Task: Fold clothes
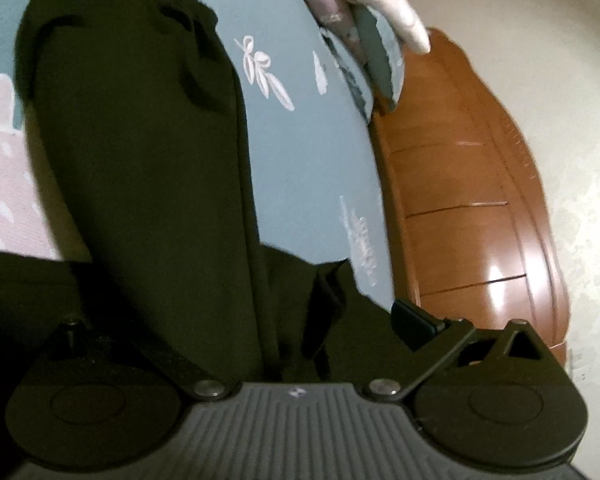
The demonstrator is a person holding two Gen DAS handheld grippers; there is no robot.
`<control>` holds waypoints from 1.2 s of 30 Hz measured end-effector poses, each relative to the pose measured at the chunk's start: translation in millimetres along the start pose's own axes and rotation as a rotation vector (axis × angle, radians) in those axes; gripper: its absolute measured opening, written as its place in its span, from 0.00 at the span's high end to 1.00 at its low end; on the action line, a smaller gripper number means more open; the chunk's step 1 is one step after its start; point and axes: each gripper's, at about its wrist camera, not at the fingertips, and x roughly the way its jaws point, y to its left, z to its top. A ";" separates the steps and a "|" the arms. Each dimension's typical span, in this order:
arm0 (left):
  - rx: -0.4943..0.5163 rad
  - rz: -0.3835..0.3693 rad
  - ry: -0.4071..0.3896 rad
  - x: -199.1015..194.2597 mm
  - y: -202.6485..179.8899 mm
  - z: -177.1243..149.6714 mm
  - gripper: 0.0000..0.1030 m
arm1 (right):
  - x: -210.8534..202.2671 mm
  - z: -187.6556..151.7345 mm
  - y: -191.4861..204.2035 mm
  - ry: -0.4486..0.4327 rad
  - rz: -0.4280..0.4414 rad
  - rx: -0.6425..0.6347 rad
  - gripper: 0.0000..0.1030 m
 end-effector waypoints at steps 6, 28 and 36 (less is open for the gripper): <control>0.044 0.030 -0.024 -2.3 0.4 0.4 0.55 | -7.3 -13.2 15.6 -0.046 -0.070 -0.016 0.00; 0.522 0.270 -0.283 -88.1 -72.1 -83.1 0.96 | -105.1 -75.2 51.8 -0.483 -0.557 0.033 0.00; 0.545 0.385 -0.252 -84.8 -50.3 -94.0 0.96 | -138.3 -96.4 56.0 -0.618 -0.679 0.056 0.00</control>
